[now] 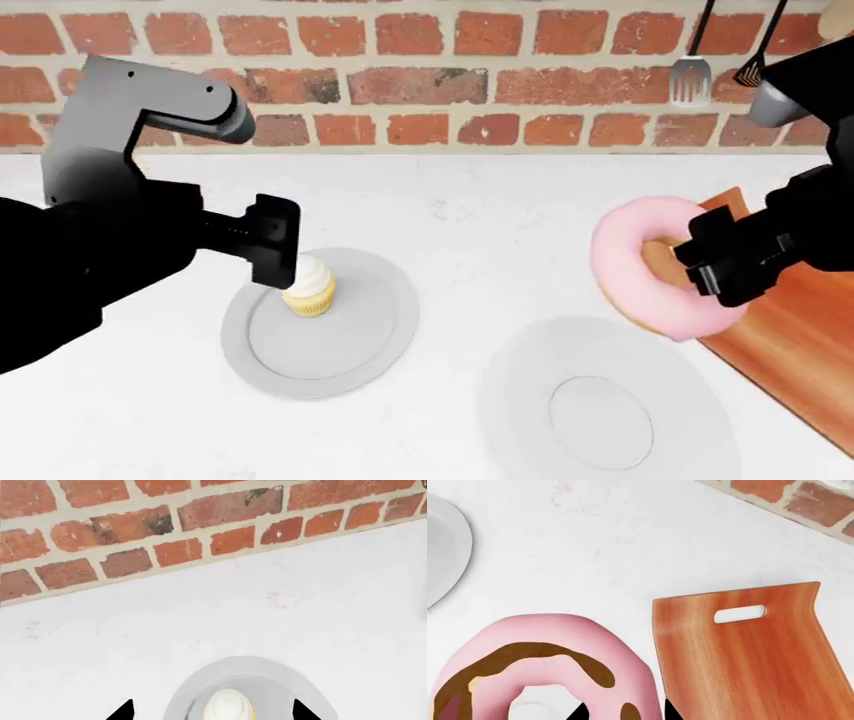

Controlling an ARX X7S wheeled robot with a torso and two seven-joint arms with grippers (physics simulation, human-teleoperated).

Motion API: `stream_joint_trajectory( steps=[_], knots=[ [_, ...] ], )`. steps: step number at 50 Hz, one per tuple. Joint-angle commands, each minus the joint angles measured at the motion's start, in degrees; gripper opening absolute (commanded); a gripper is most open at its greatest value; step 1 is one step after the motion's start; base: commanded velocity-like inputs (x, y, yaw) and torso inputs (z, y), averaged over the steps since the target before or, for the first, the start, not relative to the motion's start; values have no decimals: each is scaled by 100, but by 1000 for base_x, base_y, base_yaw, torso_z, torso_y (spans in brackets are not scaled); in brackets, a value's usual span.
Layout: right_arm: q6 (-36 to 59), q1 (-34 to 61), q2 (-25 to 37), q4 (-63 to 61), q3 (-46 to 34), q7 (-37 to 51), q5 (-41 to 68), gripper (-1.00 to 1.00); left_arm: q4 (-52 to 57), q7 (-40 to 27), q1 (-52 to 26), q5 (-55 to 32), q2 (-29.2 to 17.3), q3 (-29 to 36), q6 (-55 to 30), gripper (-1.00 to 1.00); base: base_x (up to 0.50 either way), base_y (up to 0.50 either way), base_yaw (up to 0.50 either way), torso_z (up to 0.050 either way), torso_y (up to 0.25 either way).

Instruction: Move the dessert items from the plate to the tray.

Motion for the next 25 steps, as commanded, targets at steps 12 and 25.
stream_joint_trajectory(
  steps=[12,25],
  knots=[
    [-168,-70,4,-122,72,-294,-370,-100,-232,10,307,-77,-7,360,-1,100,0,0,0,0,0],
    [-18,184,-17,-47,61,-347,-332,-100,-572,952,433,938,249,304,-163,100,0,0,0,0,0]
  ],
)
